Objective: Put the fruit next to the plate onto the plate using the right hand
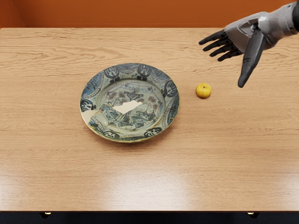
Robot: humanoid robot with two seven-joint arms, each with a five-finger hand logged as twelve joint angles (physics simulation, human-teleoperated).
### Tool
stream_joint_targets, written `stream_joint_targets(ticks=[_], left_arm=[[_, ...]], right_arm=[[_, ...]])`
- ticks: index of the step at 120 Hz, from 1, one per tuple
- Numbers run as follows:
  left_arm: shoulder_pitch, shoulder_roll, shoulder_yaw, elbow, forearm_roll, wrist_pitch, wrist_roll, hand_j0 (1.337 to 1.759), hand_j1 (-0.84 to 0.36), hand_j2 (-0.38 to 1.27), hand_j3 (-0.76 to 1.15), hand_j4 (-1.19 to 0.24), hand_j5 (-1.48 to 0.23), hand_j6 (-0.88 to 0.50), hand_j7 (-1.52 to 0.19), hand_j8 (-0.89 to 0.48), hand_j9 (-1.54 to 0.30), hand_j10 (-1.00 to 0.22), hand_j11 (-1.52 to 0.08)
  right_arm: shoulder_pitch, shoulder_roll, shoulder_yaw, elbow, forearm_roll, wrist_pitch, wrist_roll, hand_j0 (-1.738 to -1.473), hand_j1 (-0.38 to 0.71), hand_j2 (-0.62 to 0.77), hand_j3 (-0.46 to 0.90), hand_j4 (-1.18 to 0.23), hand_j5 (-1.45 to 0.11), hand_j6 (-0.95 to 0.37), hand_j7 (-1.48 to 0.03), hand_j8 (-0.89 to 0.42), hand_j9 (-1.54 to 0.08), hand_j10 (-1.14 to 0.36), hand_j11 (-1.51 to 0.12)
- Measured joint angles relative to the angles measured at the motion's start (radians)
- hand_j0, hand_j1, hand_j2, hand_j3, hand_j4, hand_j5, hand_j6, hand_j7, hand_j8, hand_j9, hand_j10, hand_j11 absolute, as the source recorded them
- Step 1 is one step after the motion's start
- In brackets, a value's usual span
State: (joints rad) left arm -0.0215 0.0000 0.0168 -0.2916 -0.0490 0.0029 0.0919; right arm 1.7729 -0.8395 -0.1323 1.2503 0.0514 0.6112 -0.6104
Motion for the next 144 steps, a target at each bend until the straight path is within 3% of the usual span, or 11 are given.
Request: stream_joint_targets(ticks=[22,36,48,62,72,88,99,120,131,144], left_arm=[[0.0,0.0,0.0,0.0,0.0,0.0,0.0,1.658,0.35,0.0,0.0,0.0,0.0,0.0,0.0,0.0,0.0,0.0,0.0],[0.0,0.0,0.0,0.0,0.0,-0.001,0.0,1.658,0.35,0.0,0.0,0.0,0.0,0.0,0.0,0.0,0.0,0.0,0.0],[0.0,0.0,0.0,0.0,0.0,0.0,0.0,1.658,0.35,0.0,0.0,0.0,0.0,0.0,0.0,0.0,0.0,0.0,0.0],[0.0,0.0,0.0,0.0,0.0,0.0,0.0,1.658,0.35,0.0,0.0,0.0,0.0,0.0,0.0,0.0,0.0,0.0,0.0],[0.0,0.0,0.0,0.0,0.0,0.0,0.0,1.658,0.35,0.0,0.0,0.0,0.0,0.0,0.0,0.0,0.0,0.0,0.0],[0.0,0.0,0.0,0.0,0.0,0.0,0.0,1.658,0.35,0.0,0.0,0.0,0.0,0.0,0.0,0.0,0.0,0.0,0.0],[0.0,0.0,0.0,0.0,0.0,0.0,0.0,1.658,0.35,0.0,0.0,0.0,0.0,0.0,0.0,0.0,0.0,0.0,0.0],[0.0,0.0,0.0,0.0,0.0,0.0,0.0,1.658,0.35,0.0,0.0,0.0,0.0,0.0,0.0,0.0,0.0,0.0,0.0],[0.0,0.0,0.0,0.0,0.0,0.0,0.0,1.658,0.35,0.0,0.0,0.0,0.0,0.0,0.0,0.0,0.0,0.0,0.0],[0.0,0.0,0.0,0.0,0.0,0.0,0.0,1.658,0.35,0.0,0.0,0.0,0.0,0.0,0.0,0.0,0.0,0.0,0.0]], right_arm=[[-0.007,-0.013,0.0,-0.002,-0.007,0.0,0.0,-1.658,-0.35,0.0,0.0,0.0,0.0,0.0,0.0,0.0,0.0,0.0,0.0],[-0.024,0.11,-0.01,-0.067,-0.079,-0.043,0.0,-1.658,-0.35,0.0,0.0,0.0,0.0,0.0,0.0,0.0,0.0,0.0,0.0],[-0.02,0.195,-0.019,-0.107,-0.181,-0.201,0.0,-1.658,-0.35,0.0,0.0,0.0,0.0,0.0,0.0,0.0,0.0,0.0,0.0],[0.003,0.32,-0.102,-0.149,-0.251,-0.253,0.0,-1.658,-0.35,0.0,0.0,0.0,0.0,0.0,0.0,0.0,0.0,0.0,0.0],[0.074,0.365,-0.162,-0.138,-0.206,-0.135,0.0,-1.658,-0.35,0.0,0.0,0.0,0.0,0.0,0.0,0.0,0.0,0.0,0.0],[0.271,0.419,-0.277,-0.105,-0.075,-0.038,0.0,-1.658,-0.35,0.0,0.0,0.0,0.0,0.0,0.0,0.0,0.0,0.0,0.0],[0.346,0.453,-0.399,-0.095,-0.026,-0.146,0.0,-1.658,-0.35,0.0,0.0,0.0,0.0,0.0,0.0,0.0,0.0,0.0,0.0],[0.258,0.527,-0.466,-0.085,-0.01,-0.532,0.0,-1.658,-0.35,0.0,0.0,0.0,0.0,0.0,0.0,0.0,0.0,0.0,0.0],[0.163,0.565,-0.473,-0.094,-0.052,-0.722,0.0,-1.658,-0.35,0.0,0.0,0.0,0.0,0.0,0.0,0.0,0.0,0.0,0.0],[0.053,0.589,-0.474,-0.141,-0.103,-0.821,0.0,-1.658,-0.35,0.0,0.0,0.0,0.0,0.0,0.0,0.0,0.0,0.0,0.0]])
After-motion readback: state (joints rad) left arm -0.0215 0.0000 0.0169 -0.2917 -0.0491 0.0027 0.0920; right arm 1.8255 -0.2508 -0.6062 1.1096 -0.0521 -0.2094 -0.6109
